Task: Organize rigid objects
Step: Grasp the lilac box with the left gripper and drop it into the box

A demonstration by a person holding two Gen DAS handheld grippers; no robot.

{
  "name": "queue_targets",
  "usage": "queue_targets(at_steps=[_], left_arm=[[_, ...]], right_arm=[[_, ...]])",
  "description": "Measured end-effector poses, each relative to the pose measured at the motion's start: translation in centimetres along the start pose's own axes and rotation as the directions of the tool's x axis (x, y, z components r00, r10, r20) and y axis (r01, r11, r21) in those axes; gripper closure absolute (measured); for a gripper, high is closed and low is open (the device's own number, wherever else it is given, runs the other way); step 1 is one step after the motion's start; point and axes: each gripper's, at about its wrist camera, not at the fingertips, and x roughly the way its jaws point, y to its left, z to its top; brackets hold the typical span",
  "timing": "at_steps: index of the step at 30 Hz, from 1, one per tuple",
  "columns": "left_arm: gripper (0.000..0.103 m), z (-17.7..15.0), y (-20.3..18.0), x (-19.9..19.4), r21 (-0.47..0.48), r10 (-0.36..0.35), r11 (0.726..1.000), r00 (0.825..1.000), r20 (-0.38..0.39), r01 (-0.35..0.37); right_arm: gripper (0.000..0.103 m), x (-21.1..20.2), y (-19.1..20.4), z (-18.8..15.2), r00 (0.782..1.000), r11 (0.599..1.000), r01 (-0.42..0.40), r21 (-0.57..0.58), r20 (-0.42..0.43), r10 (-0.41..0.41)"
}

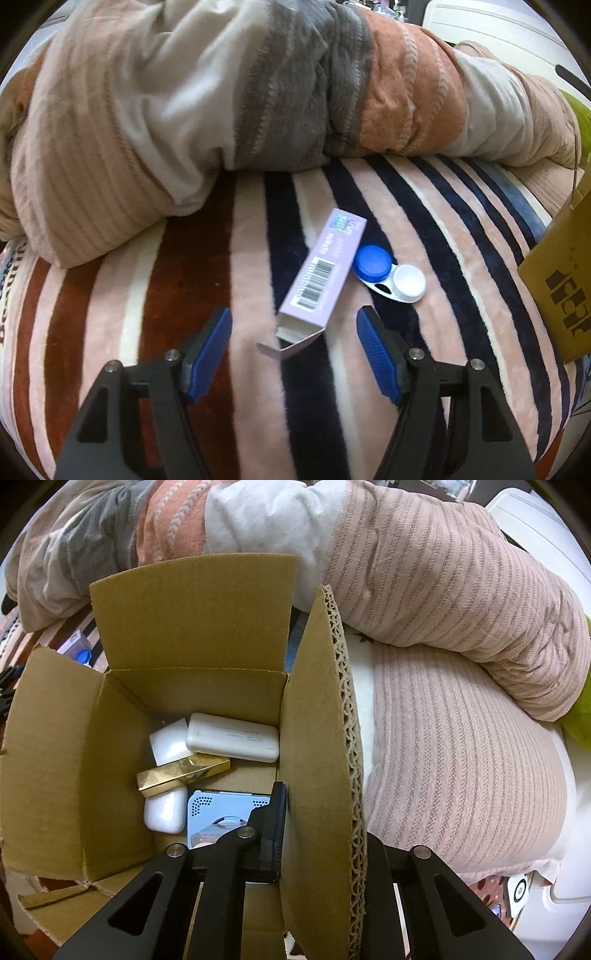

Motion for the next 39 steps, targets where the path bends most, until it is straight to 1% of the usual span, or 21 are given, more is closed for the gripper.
queue_targets(at_steps=[5, 8, 9, 10, 11, 12, 13, 14, 16, 18, 19, 21, 22, 25, 27, 30, 31, 32, 34, 36, 39], left_arm=[[0.036, 0.9, -1.2, 1.5, 0.022, -0.019, 1.000, 1.000, -0.001, 0.019], [0.038, 1.9, -1.8, 2.7, 0.037, 0.044, 0.998, 0.999, 0.002, -0.045], [0.046, 2.2, -2.0, 3.2, 0.046, 0.060, 0.997, 0.998, 0.014, -0.060], [0.052, 2.4, -2.0, 3.5, 0.048, 0.062, 0.997, 0.998, 0.018, -0.063], [0.062, 2.6, -2.1, 3.9, 0.047, 0.059, 0.997, 0.998, 0.018, -0.060], [0.076, 2.9, -2.1, 4.3, 0.045, 0.063, 0.997, 0.998, 0.020, -0.064], [0.079, 3.0, -2.1, 4.6, 0.048, 0.068, 0.996, 0.997, 0.018, -0.069], [0.080, 3.1, -2.4, 4.7, 0.053, 0.075, 0.996, 0.997, 0.023, -0.076], [0.080, 3.0, -2.9, 4.3, 0.069, 0.055, 0.996, 0.998, 0.033, -0.058], [0.080, 2.9, -3.4, 3.4, 0.083, 0.058, 0.995, 0.997, 0.050, -0.062], [0.080, 2.9, -3.5, 2.8, 0.087, 0.064, 0.994, 0.996, 0.060, -0.069], [0.080, 2.9, -3.7, 0.7, 0.091, 0.090, 0.991, 0.990, 0.110, -0.100], [0.080, 3.1, -3.9, -0.3, 0.095, 0.085, 0.991, 0.989, 0.124, -0.097], [0.080, 4.2, -5.0, -3.5, 0.107, 0.055, 0.991, 0.983, 0.173, -0.075], [0.080, 5.0, -6.3, -5.9, 0.119, 0.022, 0.992, 0.976, 0.218, -0.049], [0.080, 5.8, -8.7, -9.6, 0.166, -0.065, 0.986, 0.959, 0.275, 0.019], [0.080, 6.1, -10.0, -10.8, 0.188, -0.107, 0.981, 0.952, 0.288, 0.054], [0.080, 6.1, -11.0, -11.7, 0.201, -0.136, 0.977, 0.947, 0.292, 0.078], [0.080, 6.8, -13.6, -13.0, 0.234, -0.220, 0.960, 0.932, 0.287, 0.154], [0.080, 7.5, -16.7, -14.1, 0.276, -0.291, 0.937, 0.919, 0.268, 0.216], [0.080, 8.3, -20.9, -14.5, 0.338, -0.362, 0.900, 0.906, 0.221, 0.277]], right_arm=[[0.093, 0.0, 0.1, 0.0, 1.000, 1.000, 0.008, -0.007, -0.001, -0.008], [0.093, -0.1, 0.1, 0.0, 1.000, 1.000, 0.007, -0.007, -0.009, -0.007], [0.093, 0.0, 0.1, 0.1, 1.000, 1.000, 0.006, -0.007, -0.012, -0.006], [0.093, 0.0, 0.2, 0.1, 1.000, 1.000, 0.006, -0.008, -0.014, -0.006], [0.093, 0.0, 0.2, 0.2, 1.000, 1.000, 0.007, -0.011, -0.018, -0.007], [0.093, 0.1, 0.2, 0.3, 1.000, 1.000, 0.007, -0.012, -0.020, -0.008], [0.093, 0.2, 0.2, 0.4, 1.000, 1.000, 0.007, -0.012, -0.022, -0.007], [0.093, 0.2, 0.2, 0.4, 1.000, 1.000, 0.007, -0.011, -0.021, -0.007], [0.093, 0.3, 0.2, 0.5, 1.000, 1.000, 0.006, -0.012, -0.022, -0.006], [0.093, 0.4, 0.2, 0.5, 1.000, 1.000, 0.004, -0.013, -0.022, -0.005], [0.093, 0.4, 0.2, 0.6, 1.000, 1.000, 0.002, -0.013, -0.023, -0.003], [0.093, 0.5, 0.1, 0.6, 1.000, 1.000, 0.001, -0.014, -0.022, -0.002], [0.093, 0.5, 0.1, 0.6, 1.000, 1.000, 0.002, -0.014, -0.022, -0.002], [0.093, 0.5, 0.1, 0.3, 1.000, 1.000, 0.003, -0.018, -0.018, -0.003], [0.093, 0.5, 0.1, 0.2, 1.000, 1.000, 0.002, -0.017, -0.017, -0.002], [0.093, 0.4, 0.2, 0.1, 1.000, 1.000, 0.005, -0.022, -0.013, -0.006], [0.093, 0.4, 0.2, 0.1, 1.000, 1.000, 0.005, -0.022, -0.013, -0.006], [0.093, 0.3, 0.2, 0.0, 1.000, 1.000, 0.005, -0.022, -0.012, -0.005], [0.093, 0.3, 0.2, -0.1, 1.000, 1.000, 0.004, -0.022, -0.011, -0.004], [0.093, 0.3, 0.2, -0.2, 1.000, 1.000, 0.004, -0.022, -0.010, -0.004], [0.093, 0.3, 0.2, -0.2, 1.000, 1.000, 0.004, -0.022, -0.010, -0.004]])
